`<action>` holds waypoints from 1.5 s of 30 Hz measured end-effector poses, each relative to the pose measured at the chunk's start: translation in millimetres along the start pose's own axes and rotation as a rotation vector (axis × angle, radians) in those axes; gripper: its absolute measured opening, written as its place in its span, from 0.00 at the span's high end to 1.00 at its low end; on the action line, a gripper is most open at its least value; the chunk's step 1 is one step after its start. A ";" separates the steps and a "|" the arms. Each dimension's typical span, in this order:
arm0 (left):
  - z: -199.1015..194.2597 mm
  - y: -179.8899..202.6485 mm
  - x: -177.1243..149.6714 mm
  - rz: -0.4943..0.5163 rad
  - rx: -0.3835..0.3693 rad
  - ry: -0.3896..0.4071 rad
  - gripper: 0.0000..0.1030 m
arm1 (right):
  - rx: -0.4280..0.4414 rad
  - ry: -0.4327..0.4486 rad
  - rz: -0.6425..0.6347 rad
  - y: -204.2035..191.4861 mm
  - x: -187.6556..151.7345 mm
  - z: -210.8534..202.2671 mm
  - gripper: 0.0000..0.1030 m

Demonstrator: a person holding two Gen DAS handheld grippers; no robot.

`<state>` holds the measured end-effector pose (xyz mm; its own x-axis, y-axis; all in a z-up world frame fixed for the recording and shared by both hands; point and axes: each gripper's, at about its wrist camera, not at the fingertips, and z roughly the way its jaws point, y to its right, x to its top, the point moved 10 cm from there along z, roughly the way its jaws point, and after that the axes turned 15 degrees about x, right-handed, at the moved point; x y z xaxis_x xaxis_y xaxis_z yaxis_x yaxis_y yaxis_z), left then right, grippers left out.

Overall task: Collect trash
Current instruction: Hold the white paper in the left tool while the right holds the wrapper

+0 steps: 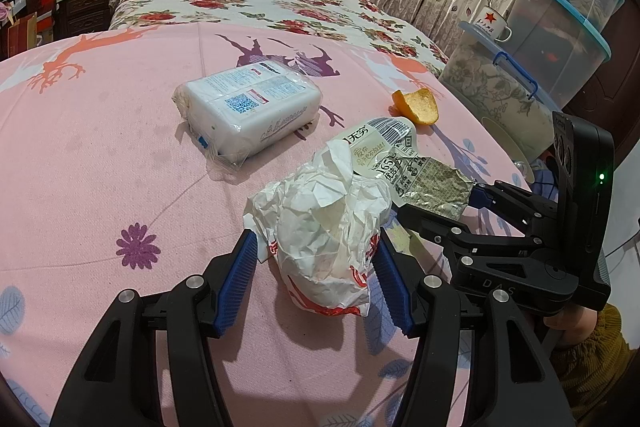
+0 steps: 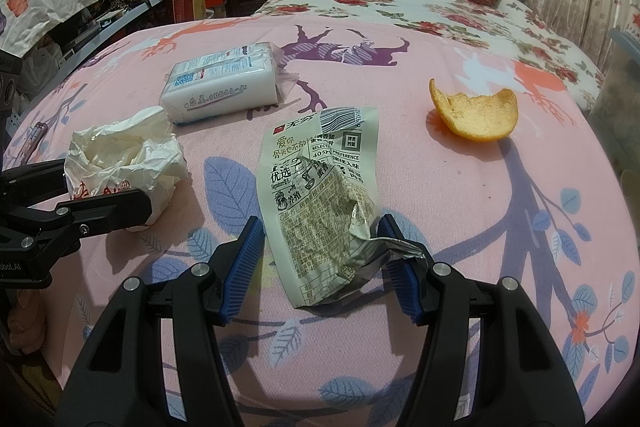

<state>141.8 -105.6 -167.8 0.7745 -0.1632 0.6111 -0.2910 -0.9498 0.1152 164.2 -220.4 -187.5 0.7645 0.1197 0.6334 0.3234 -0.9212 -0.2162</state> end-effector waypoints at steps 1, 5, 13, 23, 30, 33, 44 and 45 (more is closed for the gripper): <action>0.0 -0.1 -0.1 0.000 0.000 0.000 0.45 | 0.000 0.000 0.000 0.0 0.0 0.0 0.40; 0.0 -0.1 -0.1 0.000 0.000 0.000 0.45 | 0.000 0.000 0.001 0.3 0.1 0.2 0.41; 0.0 0.1 0.1 0.000 0.000 0.000 0.45 | 0.001 0.000 0.001 -0.3 0.0 0.0 0.40; 0.0 0.1 0.1 -0.001 0.000 0.000 0.45 | 0.001 0.001 0.002 0.0 -0.1 0.0 0.40; -0.1 0.4 0.4 -0.001 0.000 0.000 0.45 | 0.002 0.001 0.003 0.1 -0.2 -0.1 0.40; 0.0 0.4 0.5 -0.001 0.000 0.000 0.45 | 0.002 0.001 0.002 -0.2 -0.3 -0.3 0.40; 0.0 0.5 0.3 -0.001 0.000 0.000 0.45 | 0.003 0.001 0.003 0.3 -0.1 -0.1 0.40; 0.1 0.4 0.2 -0.001 0.000 0.000 0.45 | 0.003 0.001 0.003 0.6 0.0 0.0 0.40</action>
<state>142.0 -106.0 -167.7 0.7749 -0.1625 0.6109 -0.2903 -0.9499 0.1156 164.4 -221.0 -187.7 0.7649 0.1169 0.6334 0.3229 -0.9205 -0.2200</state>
